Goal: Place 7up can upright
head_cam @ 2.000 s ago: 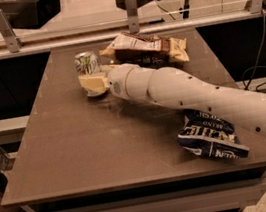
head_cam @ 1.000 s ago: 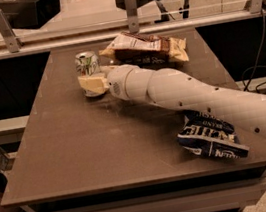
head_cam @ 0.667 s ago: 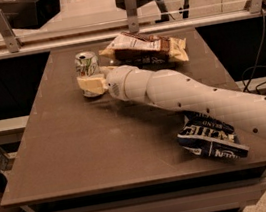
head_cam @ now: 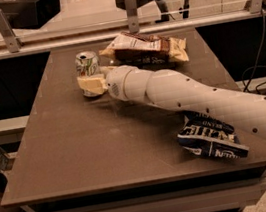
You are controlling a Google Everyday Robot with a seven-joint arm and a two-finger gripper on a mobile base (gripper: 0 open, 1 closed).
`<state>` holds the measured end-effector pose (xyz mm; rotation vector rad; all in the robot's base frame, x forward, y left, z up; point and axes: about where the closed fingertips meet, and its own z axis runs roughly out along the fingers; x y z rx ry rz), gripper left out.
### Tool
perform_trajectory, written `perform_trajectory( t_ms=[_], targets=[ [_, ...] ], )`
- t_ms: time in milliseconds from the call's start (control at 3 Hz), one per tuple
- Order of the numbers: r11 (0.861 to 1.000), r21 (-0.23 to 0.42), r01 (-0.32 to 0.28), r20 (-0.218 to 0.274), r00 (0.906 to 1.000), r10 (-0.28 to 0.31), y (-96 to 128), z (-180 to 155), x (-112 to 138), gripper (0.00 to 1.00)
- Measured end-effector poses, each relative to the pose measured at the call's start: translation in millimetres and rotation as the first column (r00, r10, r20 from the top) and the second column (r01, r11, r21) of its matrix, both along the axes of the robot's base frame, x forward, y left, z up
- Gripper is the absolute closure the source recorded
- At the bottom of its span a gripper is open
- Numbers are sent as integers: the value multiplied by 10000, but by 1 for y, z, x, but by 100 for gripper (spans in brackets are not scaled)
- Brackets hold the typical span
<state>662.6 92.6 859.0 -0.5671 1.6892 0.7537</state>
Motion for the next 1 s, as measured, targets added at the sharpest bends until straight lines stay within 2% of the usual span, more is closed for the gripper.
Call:
perform_trajectory(
  t_ms=[333,667,1000],
  targets=[
    [10000,2,-29,2,10000,29,2,0,0,13],
    [10000,4,-54,5,10000,54,3,0,-1,0],
    [10000,4,-55,5,10000,55,4,0,-1,0]
  ],
)
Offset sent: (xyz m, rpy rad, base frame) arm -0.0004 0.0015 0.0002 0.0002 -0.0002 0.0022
